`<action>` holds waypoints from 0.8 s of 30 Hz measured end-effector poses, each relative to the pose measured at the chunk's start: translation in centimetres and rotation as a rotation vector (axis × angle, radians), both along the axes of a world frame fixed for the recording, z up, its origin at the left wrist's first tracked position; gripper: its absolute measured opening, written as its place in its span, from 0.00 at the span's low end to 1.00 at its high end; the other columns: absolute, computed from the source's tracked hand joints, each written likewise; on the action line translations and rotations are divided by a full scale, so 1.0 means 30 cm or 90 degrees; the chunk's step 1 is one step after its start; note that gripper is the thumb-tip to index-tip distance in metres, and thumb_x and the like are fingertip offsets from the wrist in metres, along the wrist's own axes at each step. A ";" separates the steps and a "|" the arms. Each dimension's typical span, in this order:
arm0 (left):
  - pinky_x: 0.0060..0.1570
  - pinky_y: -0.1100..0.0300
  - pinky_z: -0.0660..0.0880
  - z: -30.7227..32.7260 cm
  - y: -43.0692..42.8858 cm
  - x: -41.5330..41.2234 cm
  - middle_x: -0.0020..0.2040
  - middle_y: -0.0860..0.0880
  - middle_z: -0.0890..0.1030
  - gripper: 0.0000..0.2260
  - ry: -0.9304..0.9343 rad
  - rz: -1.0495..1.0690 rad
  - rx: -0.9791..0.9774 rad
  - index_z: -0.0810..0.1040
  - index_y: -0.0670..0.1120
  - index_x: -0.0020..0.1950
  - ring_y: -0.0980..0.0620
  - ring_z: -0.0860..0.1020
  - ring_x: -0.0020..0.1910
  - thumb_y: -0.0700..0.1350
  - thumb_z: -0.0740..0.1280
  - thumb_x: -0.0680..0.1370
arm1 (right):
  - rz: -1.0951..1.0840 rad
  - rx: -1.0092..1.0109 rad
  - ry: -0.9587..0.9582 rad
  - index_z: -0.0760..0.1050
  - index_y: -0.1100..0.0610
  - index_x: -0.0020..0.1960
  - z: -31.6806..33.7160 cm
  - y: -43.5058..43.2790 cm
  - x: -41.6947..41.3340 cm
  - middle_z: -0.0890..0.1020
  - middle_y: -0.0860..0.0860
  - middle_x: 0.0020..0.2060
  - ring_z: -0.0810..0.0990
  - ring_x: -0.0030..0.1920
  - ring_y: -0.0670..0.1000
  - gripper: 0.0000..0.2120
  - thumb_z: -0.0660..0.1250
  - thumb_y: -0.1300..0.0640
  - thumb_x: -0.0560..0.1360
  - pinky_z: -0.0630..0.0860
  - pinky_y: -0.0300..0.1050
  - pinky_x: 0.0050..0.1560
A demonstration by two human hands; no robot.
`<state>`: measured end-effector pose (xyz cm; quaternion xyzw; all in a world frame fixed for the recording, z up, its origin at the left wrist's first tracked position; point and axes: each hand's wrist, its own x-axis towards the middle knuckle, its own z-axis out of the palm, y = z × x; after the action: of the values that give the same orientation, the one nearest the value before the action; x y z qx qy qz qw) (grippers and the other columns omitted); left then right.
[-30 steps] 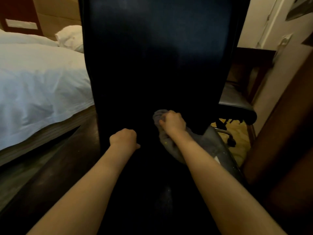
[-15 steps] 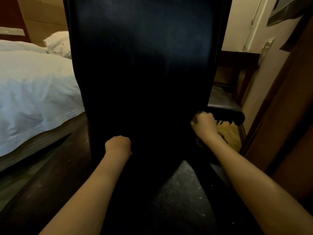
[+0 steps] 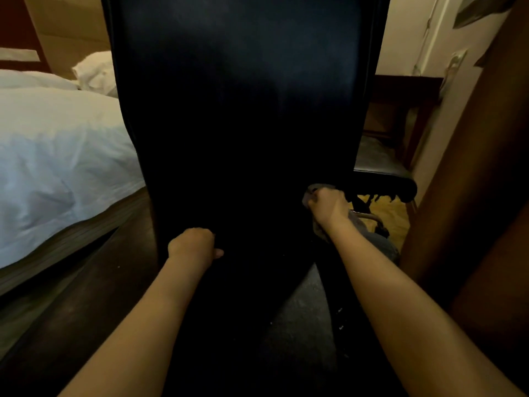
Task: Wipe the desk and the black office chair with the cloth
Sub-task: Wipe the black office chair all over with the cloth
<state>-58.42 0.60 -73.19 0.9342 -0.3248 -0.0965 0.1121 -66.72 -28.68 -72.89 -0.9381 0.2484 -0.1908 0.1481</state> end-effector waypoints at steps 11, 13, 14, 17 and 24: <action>0.58 0.53 0.69 -0.003 -0.016 -0.031 0.64 0.41 0.72 0.19 -0.066 0.000 0.011 0.70 0.42 0.68 0.43 0.71 0.63 0.47 0.63 0.79 | -0.128 -0.024 -0.067 0.78 0.63 0.52 0.073 0.044 -0.205 0.79 0.63 0.50 0.75 0.53 0.63 0.10 0.63 0.58 0.75 0.71 0.48 0.48; 0.58 0.53 0.70 -0.006 -0.019 -0.029 0.64 0.42 0.72 0.18 -0.069 0.005 0.007 0.71 0.42 0.67 0.43 0.72 0.62 0.46 0.63 0.79 | -0.023 -0.017 -0.061 0.78 0.62 0.55 0.102 0.138 -0.192 0.78 0.63 0.52 0.72 0.54 0.62 0.12 0.62 0.58 0.76 0.69 0.46 0.49; 0.58 0.53 0.70 -0.004 -0.021 -0.031 0.63 0.42 0.72 0.18 -0.068 0.006 0.007 0.71 0.42 0.67 0.43 0.72 0.62 0.46 0.63 0.79 | 0.015 -0.014 -0.070 0.78 0.63 0.56 0.118 0.194 -0.187 0.78 0.63 0.53 0.72 0.55 0.62 0.12 0.61 0.58 0.77 0.69 0.46 0.50; 0.57 0.53 0.69 0.006 -0.025 -0.034 0.63 0.42 0.73 0.17 -0.067 0.012 0.008 0.72 0.42 0.66 0.43 0.72 0.62 0.45 0.63 0.79 | 0.078 -0.003 -0.112 0.79 0.63 0.55 0.147 0.376 -0.149 0.79 0.64 0.52 0.74 0.56 0.63 0.12 0.62 0.58 0.77 0.71 0.50 0.52; 0.57 0.51 0.70 0.011 -0.043 -0.071 0.63 0.41 0.72 0.17 -0.088 0.044 0.022 0.71 0.41 0.67 0.42 0.71 0.62 0.45 0.63 0.79 | 0.170 0.016 0.012 0.76 0.52 0.62 -0.022 0.479 -0.115 0.76 0.55 0.59 0.71 0.61 0.60 0.14 0.61 0.52 0.78 0.69 0.48 0.52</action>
<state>-60.54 -0.70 -72.86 0.9510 -0.2979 -0.0333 0.0762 -70.16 -14.30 -73.54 -0.9625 0.1253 -0.1576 0.1819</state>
